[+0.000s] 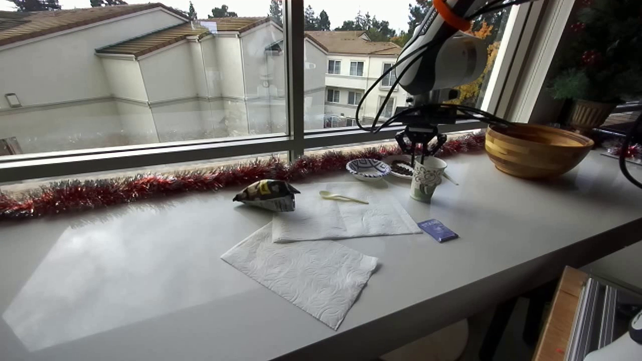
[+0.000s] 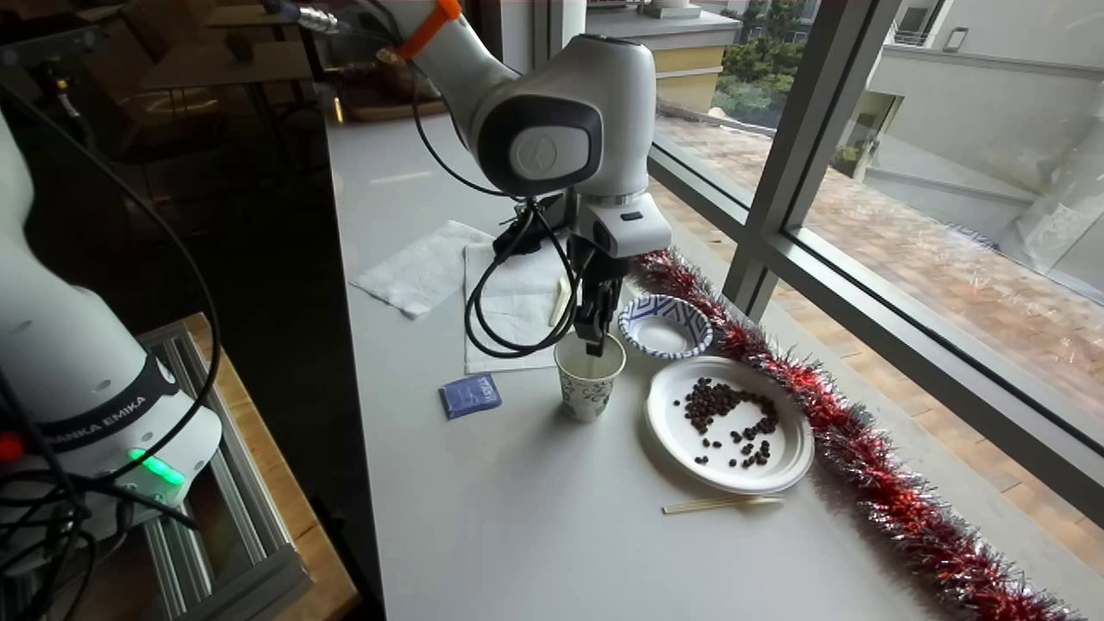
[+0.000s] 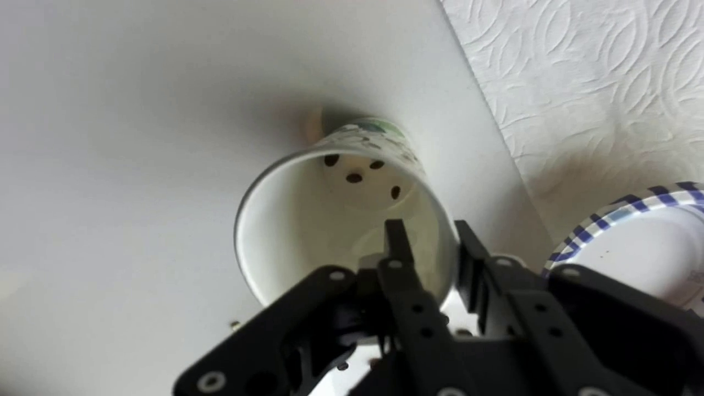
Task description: Remove the paper cup from the white plate and put it on the table
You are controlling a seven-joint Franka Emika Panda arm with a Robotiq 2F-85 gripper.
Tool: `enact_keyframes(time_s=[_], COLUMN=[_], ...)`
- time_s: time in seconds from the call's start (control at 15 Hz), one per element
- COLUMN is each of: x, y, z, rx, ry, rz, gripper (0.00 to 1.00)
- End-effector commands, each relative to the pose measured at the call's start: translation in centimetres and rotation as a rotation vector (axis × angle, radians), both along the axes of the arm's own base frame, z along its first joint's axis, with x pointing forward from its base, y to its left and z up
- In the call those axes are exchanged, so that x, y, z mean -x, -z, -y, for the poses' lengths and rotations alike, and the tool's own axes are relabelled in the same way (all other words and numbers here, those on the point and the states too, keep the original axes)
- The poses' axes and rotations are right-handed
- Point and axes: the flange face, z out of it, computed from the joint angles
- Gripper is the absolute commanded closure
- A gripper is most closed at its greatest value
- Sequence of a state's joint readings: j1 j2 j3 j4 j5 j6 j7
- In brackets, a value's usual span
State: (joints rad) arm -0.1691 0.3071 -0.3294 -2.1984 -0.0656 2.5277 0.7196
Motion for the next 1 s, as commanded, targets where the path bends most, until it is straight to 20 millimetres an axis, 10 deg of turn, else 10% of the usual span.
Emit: enact_keyframes(time_s=[0.0,0.47,0.67,0.73,0.93], x=[0.5,0.9,0.6,0.1,0.1], y=[-3.6,-13.5,-17.0,-15.0,-16.9], z=[-0.1,-1.2,-2.3,-1.5,-2.3], rx=[0.011,0.131,0.123,0.131,0.139], ry=[-0.034,-0.265,-0.424,-0.338,-0.408], rz=[0.006,0.016,0.076,0.043,0.07], gripper=[0.44,0.0,0.0,0.0,0.0])
